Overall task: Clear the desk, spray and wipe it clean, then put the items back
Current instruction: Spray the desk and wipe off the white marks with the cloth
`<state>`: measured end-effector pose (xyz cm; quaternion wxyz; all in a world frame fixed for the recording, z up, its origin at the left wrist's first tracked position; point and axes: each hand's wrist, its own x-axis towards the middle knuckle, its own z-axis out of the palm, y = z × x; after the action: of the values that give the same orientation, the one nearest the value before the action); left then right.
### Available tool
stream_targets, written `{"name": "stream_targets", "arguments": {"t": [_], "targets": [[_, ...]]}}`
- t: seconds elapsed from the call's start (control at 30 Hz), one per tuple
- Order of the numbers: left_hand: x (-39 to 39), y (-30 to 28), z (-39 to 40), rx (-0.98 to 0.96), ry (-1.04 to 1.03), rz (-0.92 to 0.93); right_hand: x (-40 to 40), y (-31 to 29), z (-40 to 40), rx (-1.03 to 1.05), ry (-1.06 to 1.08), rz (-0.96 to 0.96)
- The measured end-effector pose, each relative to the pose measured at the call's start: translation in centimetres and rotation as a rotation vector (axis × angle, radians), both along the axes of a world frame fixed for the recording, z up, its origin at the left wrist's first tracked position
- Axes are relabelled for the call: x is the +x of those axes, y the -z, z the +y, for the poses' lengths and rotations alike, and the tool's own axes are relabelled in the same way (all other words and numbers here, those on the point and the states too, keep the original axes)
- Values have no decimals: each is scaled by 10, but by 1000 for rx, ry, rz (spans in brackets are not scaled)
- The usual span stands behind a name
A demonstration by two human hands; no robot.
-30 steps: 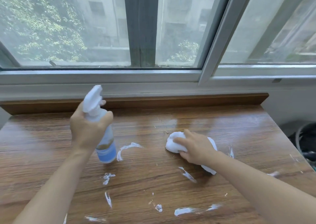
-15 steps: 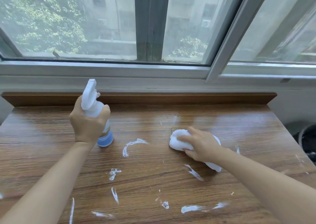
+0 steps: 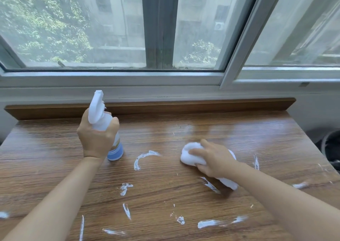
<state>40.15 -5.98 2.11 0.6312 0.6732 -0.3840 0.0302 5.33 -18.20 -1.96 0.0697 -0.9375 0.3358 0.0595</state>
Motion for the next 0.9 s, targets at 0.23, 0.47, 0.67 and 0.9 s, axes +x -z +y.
{"name": "stream_targets", "arguments": {"t": [0.23,0.47,0.67,0.9], "targets": [[-2,0,3,17,-32,2,45,5,-55,-93,310,17],[-4,-8,3,19,-25,27,87,0,-44,-72,228,20],[-1,-3,-2,17,-8,23,76,-1,-40,18,141,-25],[4,-4,1,56,9,29,137,-3,-64,-38,398,35]]}}
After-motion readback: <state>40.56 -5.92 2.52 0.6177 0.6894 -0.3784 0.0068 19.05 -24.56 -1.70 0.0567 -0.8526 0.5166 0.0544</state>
